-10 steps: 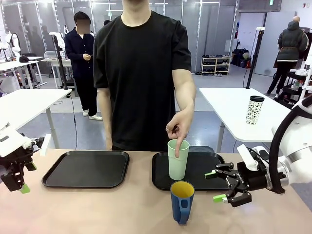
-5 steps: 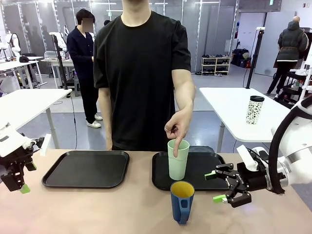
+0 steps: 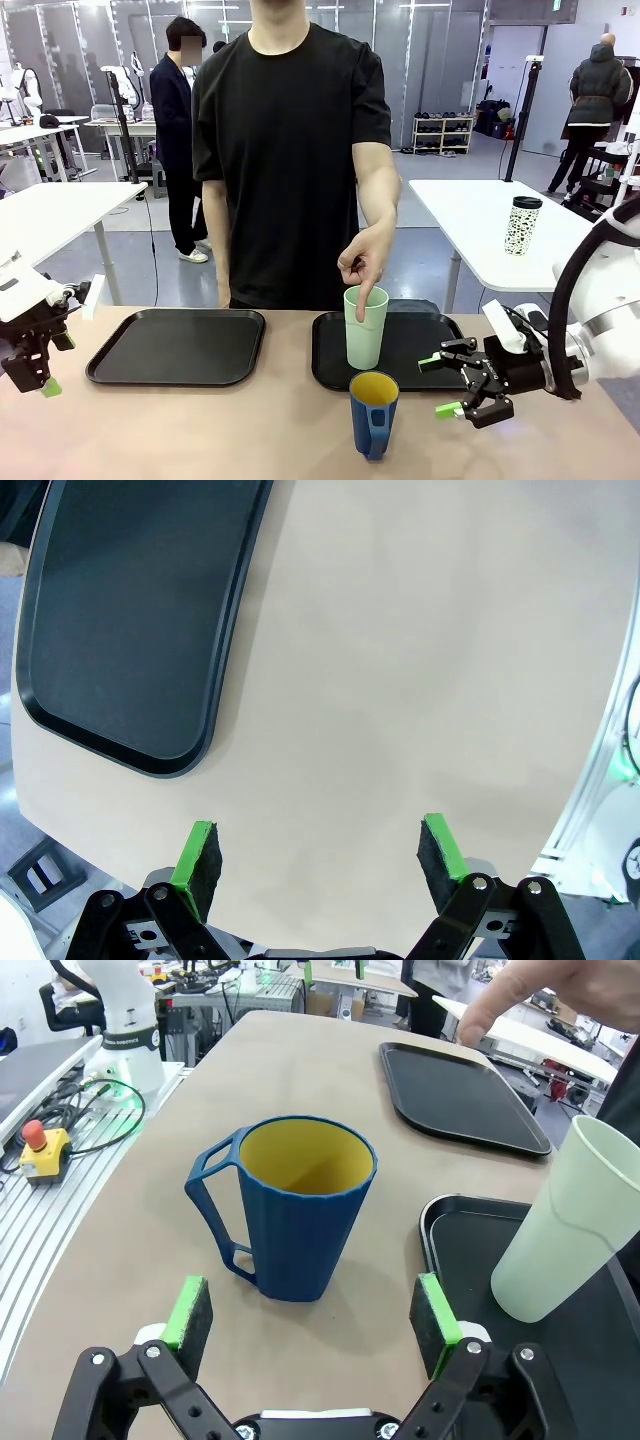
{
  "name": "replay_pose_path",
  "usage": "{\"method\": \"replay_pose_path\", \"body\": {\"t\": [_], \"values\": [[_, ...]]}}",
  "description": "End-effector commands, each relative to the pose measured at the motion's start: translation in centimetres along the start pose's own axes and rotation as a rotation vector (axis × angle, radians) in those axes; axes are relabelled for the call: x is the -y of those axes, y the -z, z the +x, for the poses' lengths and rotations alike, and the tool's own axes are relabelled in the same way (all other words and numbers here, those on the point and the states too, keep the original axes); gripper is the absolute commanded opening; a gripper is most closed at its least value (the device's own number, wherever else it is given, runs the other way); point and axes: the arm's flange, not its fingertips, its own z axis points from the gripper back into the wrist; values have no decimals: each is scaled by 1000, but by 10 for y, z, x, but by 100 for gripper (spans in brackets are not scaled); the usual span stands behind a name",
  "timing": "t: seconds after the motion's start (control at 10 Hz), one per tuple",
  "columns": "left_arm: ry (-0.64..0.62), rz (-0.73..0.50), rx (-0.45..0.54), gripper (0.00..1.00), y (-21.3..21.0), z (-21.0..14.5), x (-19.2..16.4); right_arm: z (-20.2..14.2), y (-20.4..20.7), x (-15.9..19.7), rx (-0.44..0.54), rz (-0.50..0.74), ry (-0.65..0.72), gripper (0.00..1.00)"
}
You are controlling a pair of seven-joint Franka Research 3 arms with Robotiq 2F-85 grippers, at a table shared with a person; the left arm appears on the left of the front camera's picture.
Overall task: Sort and store the cups by type.
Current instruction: Pick up the Handle plastic cup and place it into the empty Flat Tray.
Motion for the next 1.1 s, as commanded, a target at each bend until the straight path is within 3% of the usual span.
{"method": "replay_pose_path", "body": {"t": [0.0, 1.0], "values": [[-6, 13, -19, 100, -1, 1, 0, -4, 12, 5, -10, -17, 3, 100], [-6, 13, -19, 100, -1, 1, 0, -10, 60, 24, -9, 69, 44, 100]]}}
